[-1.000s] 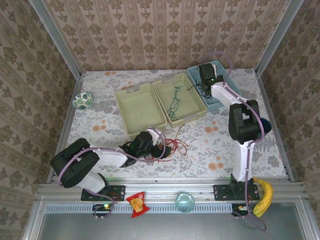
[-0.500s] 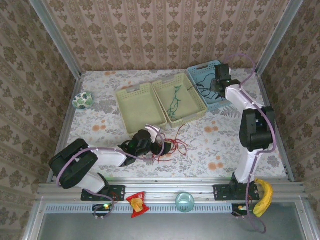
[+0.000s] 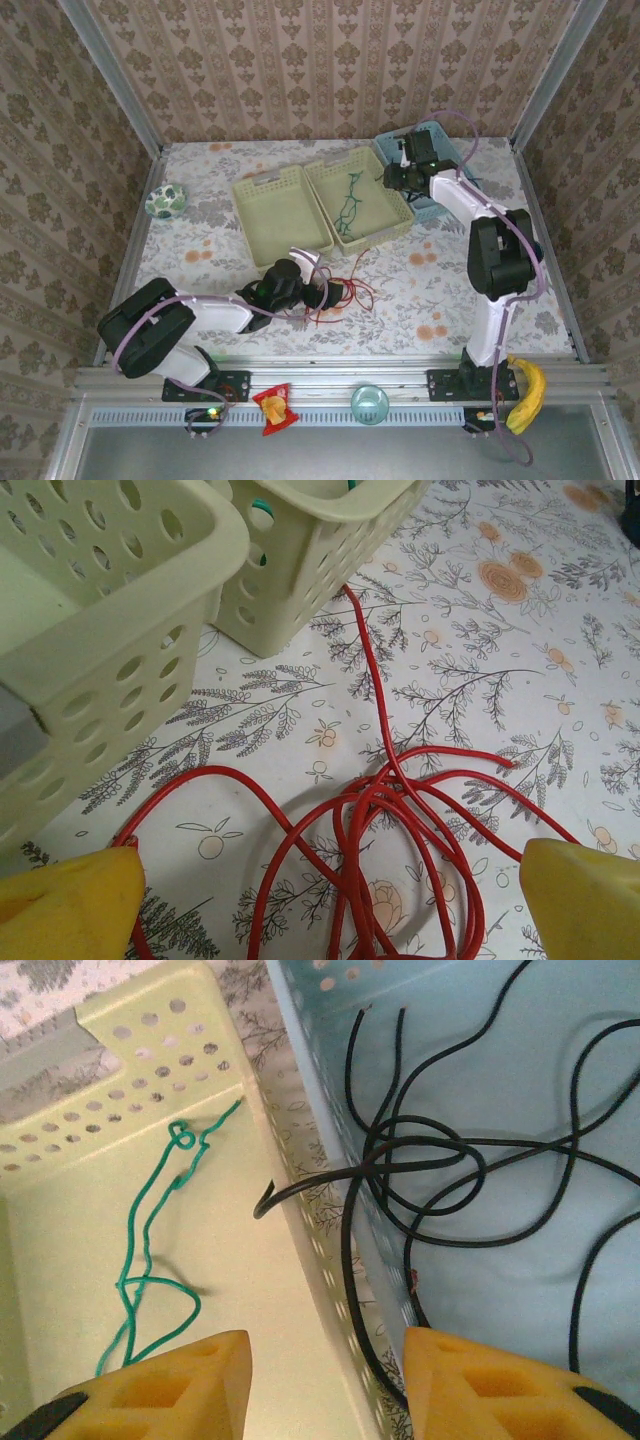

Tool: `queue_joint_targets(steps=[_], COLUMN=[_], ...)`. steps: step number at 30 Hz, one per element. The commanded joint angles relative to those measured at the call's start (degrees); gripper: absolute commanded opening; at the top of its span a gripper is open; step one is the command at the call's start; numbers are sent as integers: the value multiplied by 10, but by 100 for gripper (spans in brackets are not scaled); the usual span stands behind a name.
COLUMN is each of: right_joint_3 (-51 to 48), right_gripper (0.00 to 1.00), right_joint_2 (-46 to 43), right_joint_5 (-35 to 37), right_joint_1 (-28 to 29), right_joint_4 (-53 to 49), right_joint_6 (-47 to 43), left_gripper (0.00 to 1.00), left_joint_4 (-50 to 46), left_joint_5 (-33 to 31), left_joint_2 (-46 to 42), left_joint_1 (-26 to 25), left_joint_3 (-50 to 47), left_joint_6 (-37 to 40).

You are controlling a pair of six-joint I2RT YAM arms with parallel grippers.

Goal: Untangle the cables

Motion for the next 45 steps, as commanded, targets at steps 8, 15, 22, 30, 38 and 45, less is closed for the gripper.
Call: queue_joint_targets(steps=[8, 15, 22, 30, 38, 45], right_joint_3=[74, 89, 102, 93, 48, -30], right_gripper=[31, 30, 25, 3, 0, 0], right_joint_2=[54, 67, 81, 71, 18, -46], right_joint_5=[44, 31, 16, 24, 25, 6], right_joint_1=[-7, -6, -7, -7, -15, -36], right_joint_4=[-64, -67, -68, -55, -19, 53], right_joint_6=[-69, -67, -57, -53, -29, 14], left_gripper=[97, 97, 97, 97, 97, 97], left_joint_4=[2, 0, -1, -2, -3, -5], left_joint_5=[-4, 2, 1, -1, 2, 5], left_joint_2=[-28, -27, -27, -29, -24, -22], left_joint_1=[6, 10, 10, 10, 10, 10], left_joint_3=[-14, -14, -15, -16, -13, -9], left_joint_6=[-12, -13, -15, -17, -16, -15])
